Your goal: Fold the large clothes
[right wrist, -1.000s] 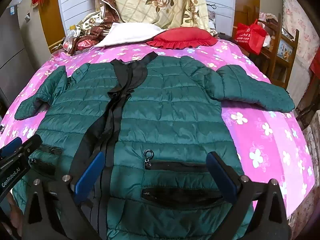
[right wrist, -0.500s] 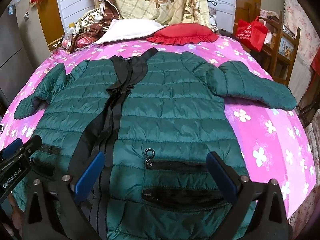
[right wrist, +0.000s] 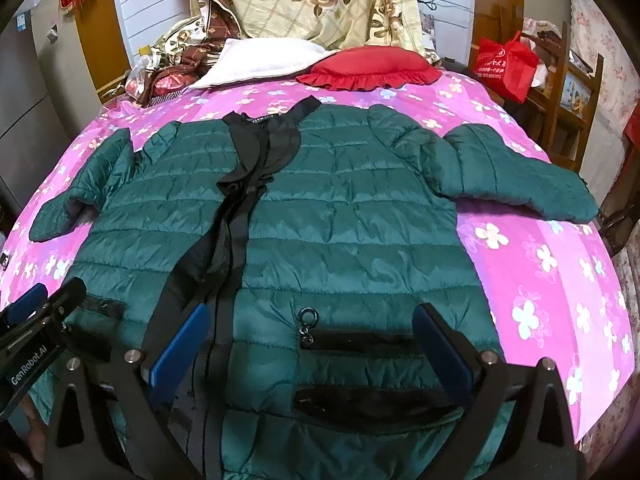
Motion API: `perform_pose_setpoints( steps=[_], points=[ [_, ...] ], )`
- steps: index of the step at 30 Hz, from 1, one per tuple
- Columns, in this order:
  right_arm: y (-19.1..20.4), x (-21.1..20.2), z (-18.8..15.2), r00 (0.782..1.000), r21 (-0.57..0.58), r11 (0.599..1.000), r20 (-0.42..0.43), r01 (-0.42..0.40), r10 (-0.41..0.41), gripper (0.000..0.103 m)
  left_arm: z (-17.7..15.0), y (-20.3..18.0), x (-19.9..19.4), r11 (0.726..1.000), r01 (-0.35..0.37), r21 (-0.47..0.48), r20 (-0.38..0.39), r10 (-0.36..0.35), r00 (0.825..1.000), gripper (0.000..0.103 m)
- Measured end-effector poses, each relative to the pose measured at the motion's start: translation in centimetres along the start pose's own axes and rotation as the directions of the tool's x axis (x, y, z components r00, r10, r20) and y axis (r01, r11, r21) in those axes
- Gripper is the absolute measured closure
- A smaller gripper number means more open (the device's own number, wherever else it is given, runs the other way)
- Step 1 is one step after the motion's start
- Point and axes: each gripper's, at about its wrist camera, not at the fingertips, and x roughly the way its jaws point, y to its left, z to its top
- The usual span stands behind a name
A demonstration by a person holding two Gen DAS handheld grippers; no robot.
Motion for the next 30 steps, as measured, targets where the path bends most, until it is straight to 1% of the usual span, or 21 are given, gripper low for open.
perform_pose_setpoints(
  steps=[2, 7, 9, 11, 12, 16, 23, 30],
  points=[
    [0.2, 0.1, 0.2, 1.0, 0.004, 1.0, -0.005, -0.009, 0.009, 0.0, 0.1, 0.1, 0.0, 1.0, 0.0, 0.0, 0.003, 0.0, 1.0, 0.055],
    [0.0, 0.1, 0.7, 0.998, 0.042, 0.997, -0.01, -0.06, 0.061, 0.0, 0.5, 0.2, 0.1, 1.0, -0.002, 0.003, 0.004, 0.002, 1.0, 0.055],
    [-0.1, 0.2, 0.9, 0.998, 0.047, 0.997, -0.012, -0.057, 0.058, 0.0, 0.5, 0.1, 0.0, 1.0, -0.002, 0.003, 0.007, 0.002, 1.0, 0.055],
    [-0.2, 0.4, 1.0, 0.999, 0.037, 0.999, -0.014, -0.038, 0.038, 0.0, 0.5, 0.2, 0.0, 1.0, -0.003, 0.001, 0.01, 0.003, 1.0, 0.055],
    [-0.2, 0.6, 0.9, 1.0, 0.019, 1.0, -0.018, -0.012, 0.012, 0.0, 0.8, 0.2, 0.0, 1.0, -0.003, -0.001, 0.01, 0.003, 1.0, 0.055],
    [-0.2, 0.9, 1.5, 1.0, 0.002, 1.0, -0.026, 0.016, -0.016, 0.0, 1.8, 0.1, 0.0, 1.0, -0.002, -0.006, 0.015, 0.002, 1.0, 0.055],
    [-0.3, 1.5, 3.0, 1.0, 0.033, 0.999, -0.021, 0.004, -0.003, 0.0, 3.5, 0.2, 0.3, 1.0, -0.007, -0.014, 0.023, 0.007, 1.0, 0.055],
    [0.0, 1.7, 4.9, 1.0, 0.025, 1.0, -0.01, -0.003, 0.003, 0.0, 4.8, 0.2, 0.9, 1.0, -0.013, -0.019, 0.018, 0.014, 1.0, 0.055]
  ],
)
